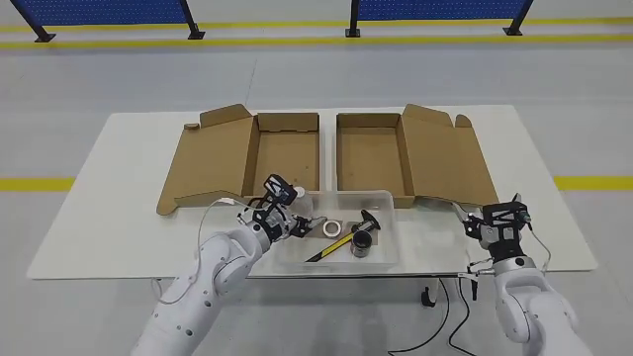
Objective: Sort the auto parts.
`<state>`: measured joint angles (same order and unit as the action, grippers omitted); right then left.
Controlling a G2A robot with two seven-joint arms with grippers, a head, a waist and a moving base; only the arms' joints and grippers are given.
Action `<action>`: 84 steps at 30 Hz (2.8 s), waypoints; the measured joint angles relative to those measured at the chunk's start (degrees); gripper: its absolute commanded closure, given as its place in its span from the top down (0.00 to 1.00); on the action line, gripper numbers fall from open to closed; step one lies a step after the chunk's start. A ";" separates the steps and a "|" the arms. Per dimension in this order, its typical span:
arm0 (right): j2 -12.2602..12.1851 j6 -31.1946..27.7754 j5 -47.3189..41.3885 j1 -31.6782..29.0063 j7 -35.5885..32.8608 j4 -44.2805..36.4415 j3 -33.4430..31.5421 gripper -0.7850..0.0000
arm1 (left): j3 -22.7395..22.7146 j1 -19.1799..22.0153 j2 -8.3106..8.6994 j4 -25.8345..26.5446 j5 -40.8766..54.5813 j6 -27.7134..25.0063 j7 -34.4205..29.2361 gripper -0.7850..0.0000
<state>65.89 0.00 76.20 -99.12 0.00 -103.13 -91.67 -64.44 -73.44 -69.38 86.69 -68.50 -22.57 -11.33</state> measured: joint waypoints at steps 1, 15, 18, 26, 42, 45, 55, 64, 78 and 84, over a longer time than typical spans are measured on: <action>0.00 0.00 0.00 0.00 0.00 0.00 0.00 1.00 | 0.09 -0.01 -0.01 0.10 0.06 -0.08 -0.04 0.91; 0.00 0.00 0.00 0.00 0.00 0.00 0.00 1.00 | 2.05 0.79 -0.38 -0.65 -1.48 0.75 -0.14 0.92; 0.00 0.00 0.00 0.00 0.00 0.00 0.00 1.00 | 2.56 1.39 -0.54 -1.18 -1.74 1.05 0.02 0.91; 0.00 0.00 0.00 0.00 0.00 0.00 0.00 1.00 | 3.49 2.33 -0.77 -2.44 -3.49 1.54 0.71 0.63; 0.00 0.00 0.00 0.00 0.00 0.00 0.00 1.00 | 2.40 2.04 -0.71 -2.67 -3.60 1.90 2.10 0.00; 0.00 0.00 0.00 0.00 0.00 0.00 0.00 1.00 | 2.15 1.95 -0.68 -2.43 -3.46 1.87 2.03 0.04; 0.00 0.00 0.00 0.00 0.00 0.00 0.00 1.00 | 2.48 1.82 -0.16 1.00 -9.32 -1.14 0.44 0.95; 0.00 0.00 0.00 0.00 0.00 0.00 0.00 1.00 | 3.05 2.07 0.06 3.56 -12.45 -2.91 -1.59 1.00; 0.00 0.00 0.00 0.00 0.00 0.00 0.00 1.00 | 3.74 2.71 0.04 4.22 -13.77 -3.40 -2.99 1.00; 0.00 0.00 0.00 0.00 0.00 0.00 0.00 1.00 | 8.19 9.24 -1.22 2.49 -10.67 -7.99 -11.24 1.00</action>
<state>65.89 0.00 76.20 -99.12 0.00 -103.13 -91.67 -56.25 -64.21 -70.61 89.18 -79.17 -30.56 -22.57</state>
